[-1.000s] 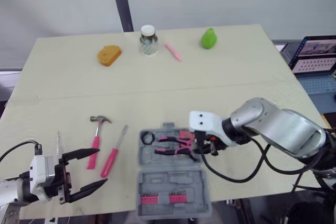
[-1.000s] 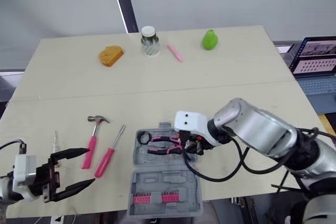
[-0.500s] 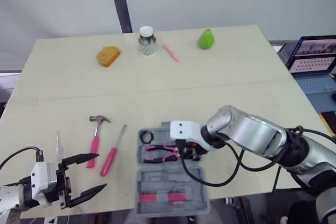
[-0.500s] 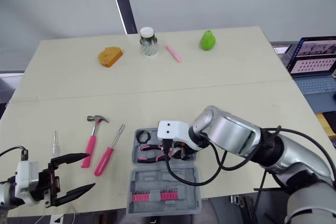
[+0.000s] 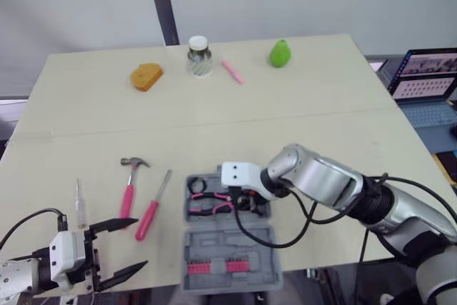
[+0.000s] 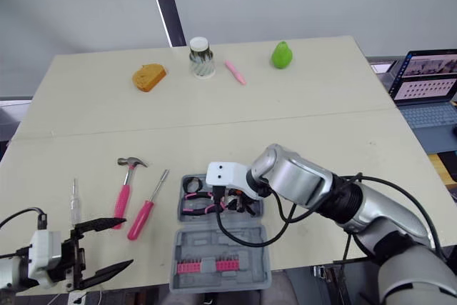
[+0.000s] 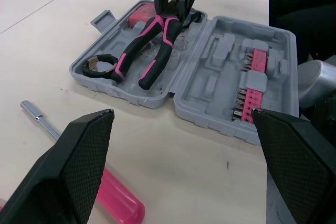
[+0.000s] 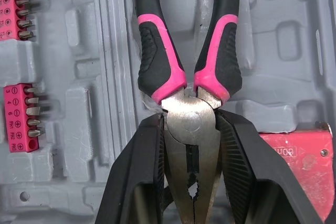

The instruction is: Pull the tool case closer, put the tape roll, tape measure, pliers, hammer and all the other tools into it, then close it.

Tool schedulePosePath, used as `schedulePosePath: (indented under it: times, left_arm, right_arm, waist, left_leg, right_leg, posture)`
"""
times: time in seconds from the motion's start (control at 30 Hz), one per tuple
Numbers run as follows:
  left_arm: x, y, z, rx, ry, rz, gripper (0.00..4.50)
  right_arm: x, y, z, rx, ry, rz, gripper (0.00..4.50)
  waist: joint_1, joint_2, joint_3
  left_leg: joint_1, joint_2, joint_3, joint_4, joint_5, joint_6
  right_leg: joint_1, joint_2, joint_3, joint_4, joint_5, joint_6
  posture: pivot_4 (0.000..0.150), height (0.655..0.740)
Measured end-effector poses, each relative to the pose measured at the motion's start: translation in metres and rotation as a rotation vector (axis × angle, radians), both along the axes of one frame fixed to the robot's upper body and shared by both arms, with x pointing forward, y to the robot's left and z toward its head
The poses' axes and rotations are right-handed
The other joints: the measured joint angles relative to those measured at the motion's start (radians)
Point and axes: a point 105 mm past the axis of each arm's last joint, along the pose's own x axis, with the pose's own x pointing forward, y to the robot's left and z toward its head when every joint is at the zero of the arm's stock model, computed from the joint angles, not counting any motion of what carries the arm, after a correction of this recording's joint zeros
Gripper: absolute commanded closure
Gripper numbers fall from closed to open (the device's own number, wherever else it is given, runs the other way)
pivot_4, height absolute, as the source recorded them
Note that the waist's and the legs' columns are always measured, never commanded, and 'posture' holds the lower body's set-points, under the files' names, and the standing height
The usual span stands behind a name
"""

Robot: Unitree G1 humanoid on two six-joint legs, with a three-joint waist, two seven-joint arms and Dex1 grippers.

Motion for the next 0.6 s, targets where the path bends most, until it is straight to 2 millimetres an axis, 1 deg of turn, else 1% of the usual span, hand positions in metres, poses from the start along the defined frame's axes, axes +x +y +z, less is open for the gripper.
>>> schedulePosePath:
  times: [0.17,0.3,0.6]
  left_arm:
    - [0.0018,0.0014,-0.0031,0.018,-0.014,0.005,0.0]
    - [0.0033,0.0,-0.0053,0.018,-0.017,0.005,0.0]
    - [0.0046,-0.0024,-0.006,0.01,-0.016,0.015,0.0]
  right_arm:
    - [0.0007,0.0013,-0.0027,-0.003,-0.006,0.02,3.55]
    - [-0.0036,0.0013,-0.0084,-0.008,0.018,0.032,3.55]
    - [-0.0051,0.005,-0.0069,0.002,0.015,0.057,3.55]
  waist:
    - [-0.002,0.0,0.0]
    - [-0.005,0.0,0.0]
    - [-0.017,0.0,0.0]
  left_leg:
    - [0.0,0.0,0.0,0.0,0.0,0.0]
    - [0.0,0.0,0.0,0.0,0.0,0.0]
    - [0.0,0.0,-0.001,0.0,0.0,0.0]
  right_leg:
    - [0.0,0.0,0.0,0.0,0.0,0.0]
    - [0.0,0.0,0.0,0.0,0.0,0.0]
    - [0.0,0.0,-0.001,0.0,0.0,0.0]
  posture:
    - [0.15,0.7159]
    - [0.15,0.7159]
    - [0.15,0.7159]
